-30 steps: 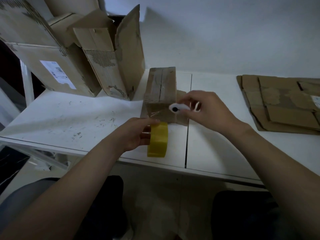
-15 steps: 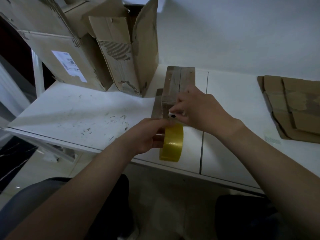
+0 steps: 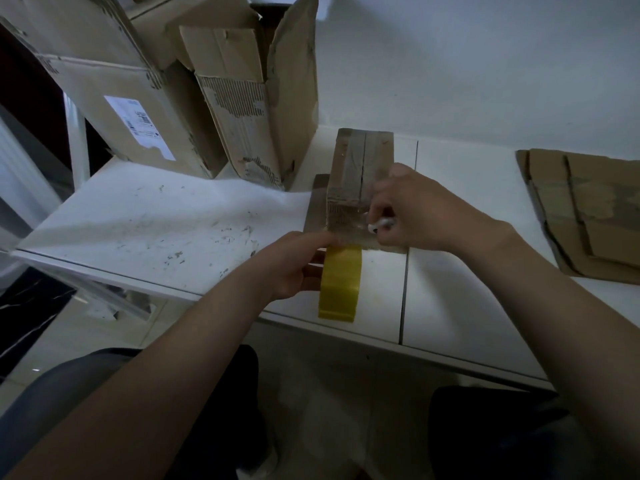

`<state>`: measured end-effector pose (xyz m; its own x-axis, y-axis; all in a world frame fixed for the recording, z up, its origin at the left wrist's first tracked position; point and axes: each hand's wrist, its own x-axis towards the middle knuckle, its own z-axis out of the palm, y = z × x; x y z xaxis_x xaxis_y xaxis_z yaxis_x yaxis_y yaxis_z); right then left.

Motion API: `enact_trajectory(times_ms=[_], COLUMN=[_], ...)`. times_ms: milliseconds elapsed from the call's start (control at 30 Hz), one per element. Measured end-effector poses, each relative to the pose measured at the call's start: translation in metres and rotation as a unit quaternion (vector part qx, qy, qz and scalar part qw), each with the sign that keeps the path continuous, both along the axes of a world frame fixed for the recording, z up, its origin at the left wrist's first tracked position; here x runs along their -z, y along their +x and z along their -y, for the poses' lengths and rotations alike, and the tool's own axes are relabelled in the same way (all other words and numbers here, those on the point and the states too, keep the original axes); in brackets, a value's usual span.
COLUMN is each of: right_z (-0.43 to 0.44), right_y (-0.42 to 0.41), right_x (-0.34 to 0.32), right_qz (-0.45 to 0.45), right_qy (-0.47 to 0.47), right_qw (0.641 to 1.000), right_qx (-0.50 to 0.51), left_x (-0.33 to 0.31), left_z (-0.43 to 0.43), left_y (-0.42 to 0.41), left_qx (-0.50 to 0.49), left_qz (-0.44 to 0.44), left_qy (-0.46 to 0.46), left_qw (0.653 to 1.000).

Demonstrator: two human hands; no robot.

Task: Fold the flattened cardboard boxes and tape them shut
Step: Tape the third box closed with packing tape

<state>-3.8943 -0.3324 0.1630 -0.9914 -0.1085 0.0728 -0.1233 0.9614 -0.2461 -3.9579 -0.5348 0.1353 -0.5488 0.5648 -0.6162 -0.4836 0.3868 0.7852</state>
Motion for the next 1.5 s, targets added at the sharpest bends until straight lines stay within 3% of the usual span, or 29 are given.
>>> enact_trajectory(times_ms=[333, 500, 633, 733, 900, 967, 1100, 1167, 1267, 1400, 1500], right_z=[-0.012, -0.013, -0.024, -0.044, -0.073, -0.081, -0.085, -0.079, -0.058, -0.026, -0.015], right_y=[0.009, 0.014, 0.025, 0.035, 0.044, 0.045, 0.041, 0.035, 0.021, -0.002, -0.016], right_x=[0.007, 0.004, -0.001, 0.005, 0.053, 0.070, 0.072, 0.060, 0.040, 0.035, 0.050], right_qz=[0.013, -0.032, -0.109, -0.070, 0.121, 0.130, 0.094, 0.000, -0.139, -0.132, -0.140], right_qy=[-0.094, -0.204, -0.257, -0.234, -0.170, -0.148, -0.083, -0.086, -0.164, -0.082, -0.045], right_qw=[0.995, 0.978, 0.959, 0.963, 0.966, 0.966, 0.976, 0.980, 0.964, 0.983, 0.982], right_qx=[-0.034, -0.002, 0.046, 0.111, 0.152, 0.165, 0.177, 0.181, 0.155, 0.096, 0.116], left_x=[-0.022, -0.027, -0.030, -0.035, -0.032, -0.029, -0.026, -0.023, -0.020, -0.016, -0.015], left_z=[0.020, 0.022, 0.004, -0.009, -0.026, -0.032, -0.040, -0.043, -0.046, -0.050, -0.053], left_y=[-0.020, -0.037, -0.046, -0.055, -0.062, -0.062, -0.062, -0.061, -0.060, -0.059, -0.060], left_qx=[0.065, -0.059, -0.098, -0.102, -0.098, -0.084, -0.060, -0.050, -0.051, -0.051, -0.058], left_qz=[-0.069, -0.173, -0.279, -0.322, -0.355, -0.358, -0.382, -0.392, -0.387, -0.393, -0.385], left_qy=[-0.130, -0.116, -0.110, -0.117, -0.138, -0.144, -0.162, -0.168, -0.161, -0.162, -0.165], left_qw=[0.987, 0.976, 0.949, 0.934, 0.919, 0.919, 0.908, 0.903, 0.907, 0.904, 0.906])
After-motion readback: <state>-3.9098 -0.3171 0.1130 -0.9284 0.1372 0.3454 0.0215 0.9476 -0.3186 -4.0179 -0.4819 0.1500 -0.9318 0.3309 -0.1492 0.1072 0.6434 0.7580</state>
